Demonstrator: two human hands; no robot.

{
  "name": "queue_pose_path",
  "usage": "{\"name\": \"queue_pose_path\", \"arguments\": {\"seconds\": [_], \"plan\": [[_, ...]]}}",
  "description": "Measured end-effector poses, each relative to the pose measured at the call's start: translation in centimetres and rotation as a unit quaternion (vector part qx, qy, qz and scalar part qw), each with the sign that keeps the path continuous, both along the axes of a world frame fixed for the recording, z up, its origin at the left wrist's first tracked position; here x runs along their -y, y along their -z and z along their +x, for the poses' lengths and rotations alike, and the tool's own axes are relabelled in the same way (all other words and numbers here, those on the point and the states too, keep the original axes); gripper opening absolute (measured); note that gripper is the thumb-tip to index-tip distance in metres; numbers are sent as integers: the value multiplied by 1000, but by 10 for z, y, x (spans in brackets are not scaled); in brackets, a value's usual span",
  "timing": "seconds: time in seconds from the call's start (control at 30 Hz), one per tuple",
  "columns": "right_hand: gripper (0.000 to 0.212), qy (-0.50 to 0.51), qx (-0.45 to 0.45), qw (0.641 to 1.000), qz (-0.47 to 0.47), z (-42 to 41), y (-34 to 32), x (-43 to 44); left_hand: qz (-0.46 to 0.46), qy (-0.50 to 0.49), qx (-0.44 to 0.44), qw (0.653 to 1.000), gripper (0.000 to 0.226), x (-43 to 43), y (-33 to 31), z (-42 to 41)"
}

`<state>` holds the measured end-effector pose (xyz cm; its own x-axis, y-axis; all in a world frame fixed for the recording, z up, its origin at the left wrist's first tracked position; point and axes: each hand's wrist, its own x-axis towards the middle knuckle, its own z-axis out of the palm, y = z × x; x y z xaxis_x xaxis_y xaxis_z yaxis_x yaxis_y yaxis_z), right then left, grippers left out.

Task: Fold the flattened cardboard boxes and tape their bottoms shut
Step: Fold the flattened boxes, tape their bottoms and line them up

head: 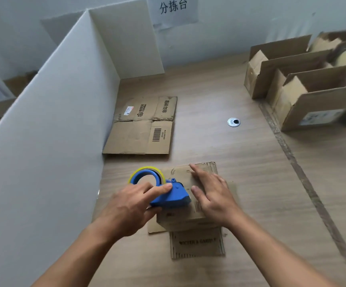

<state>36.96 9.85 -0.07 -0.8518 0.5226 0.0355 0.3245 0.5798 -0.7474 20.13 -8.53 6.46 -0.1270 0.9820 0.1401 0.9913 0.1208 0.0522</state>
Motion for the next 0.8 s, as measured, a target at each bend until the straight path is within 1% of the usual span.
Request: {"name": "queue_pose_path", "arguments": {"seconds": [0.1, 0.23, 0.37, 0.5, 0.6, 0.67, 0.73, 0.8], "plan": [[61, -13, -27, 999, -18, 3, -4, -4, -19, 18, -5, 1000, 57, -5, 3, 1], [38, -3, -37, 999, -32, 2, 4, -7, -18, 22, 12, 1000, 59, -12, 4, 4], [19, 42, -81, 995, -35, -1, 10, -4, -20, 19, 9, 1000, 58, -19, 3, 9], [22, 59, -109, 991, -54, 4, 10, -5, -34, -5, -7, 999, 58, -21, 0, 12], [14, 60, -110, 989, -72, 9, 10, -8, -48, -25, -24, 998, 64, -25, -1, 15], [11, 67, -126, 988, -65, 12, 7, -8, -52, -30, -29, 998, 67, -25, 0, 15], [11, 97, -143, 981, -93, 18, 2, -13, -59, -31, -9, 998, 68, -25, 2, 14], [13, 170, -164, 960, -150, 33, -4, -27, -62, -37, 19, 997, 66, -26, 1, 11]]}}
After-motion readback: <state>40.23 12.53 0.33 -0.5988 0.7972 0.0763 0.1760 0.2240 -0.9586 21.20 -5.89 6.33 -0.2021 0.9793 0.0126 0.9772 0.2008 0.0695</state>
